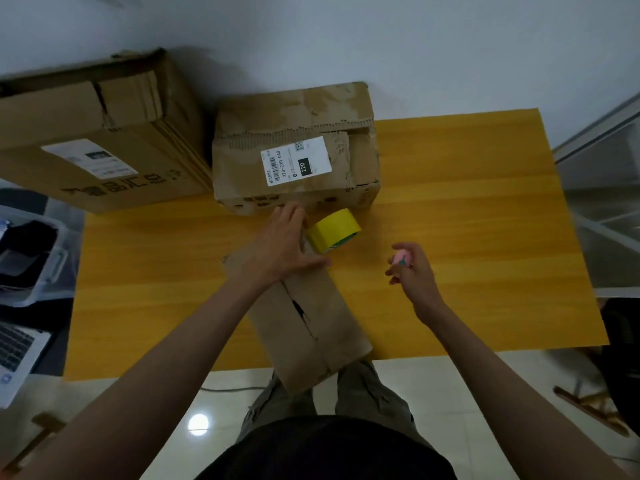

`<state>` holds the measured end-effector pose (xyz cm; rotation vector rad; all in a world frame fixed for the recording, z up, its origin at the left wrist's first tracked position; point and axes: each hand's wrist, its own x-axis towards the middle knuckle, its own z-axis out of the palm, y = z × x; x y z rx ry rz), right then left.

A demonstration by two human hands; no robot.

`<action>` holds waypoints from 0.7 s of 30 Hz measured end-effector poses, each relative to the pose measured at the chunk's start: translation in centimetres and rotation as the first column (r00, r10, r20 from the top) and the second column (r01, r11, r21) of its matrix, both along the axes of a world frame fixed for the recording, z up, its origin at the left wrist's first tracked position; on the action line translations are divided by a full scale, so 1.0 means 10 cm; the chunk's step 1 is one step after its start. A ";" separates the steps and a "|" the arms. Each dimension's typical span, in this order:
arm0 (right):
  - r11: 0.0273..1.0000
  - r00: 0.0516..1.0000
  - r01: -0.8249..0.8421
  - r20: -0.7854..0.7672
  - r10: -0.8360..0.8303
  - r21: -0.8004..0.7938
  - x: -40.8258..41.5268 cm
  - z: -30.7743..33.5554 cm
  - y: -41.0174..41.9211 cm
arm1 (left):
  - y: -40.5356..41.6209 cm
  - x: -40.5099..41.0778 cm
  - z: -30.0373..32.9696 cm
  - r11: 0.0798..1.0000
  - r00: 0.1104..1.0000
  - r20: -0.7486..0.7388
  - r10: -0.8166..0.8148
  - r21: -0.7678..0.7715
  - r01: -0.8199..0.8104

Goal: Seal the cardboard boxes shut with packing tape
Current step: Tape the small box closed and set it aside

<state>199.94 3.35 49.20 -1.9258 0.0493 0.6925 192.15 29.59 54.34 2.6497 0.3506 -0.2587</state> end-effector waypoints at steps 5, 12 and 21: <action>0.987 0.999 0.002 -0.035 0.004 0.163 -0.01 0.24 0.34 | -0.10 -0.15 -0.15 0.994 0.992 0.071 0.108 0.016 -0.110; 0.940 0.869 -0.307 0.358 0.340 -0.148 0.27 0.13 0.82 | -0.23 -0.26 -0.26 0.984 0.988 0.127 0.088 0.146 -0.106; 0.792 0.623 -0.381 0.501 0.602 -0.477 0.32 0.18 0.87 | -0.22 -0.29 -0.28 0.972 0.994 0.097 0.053 0.222 -0.073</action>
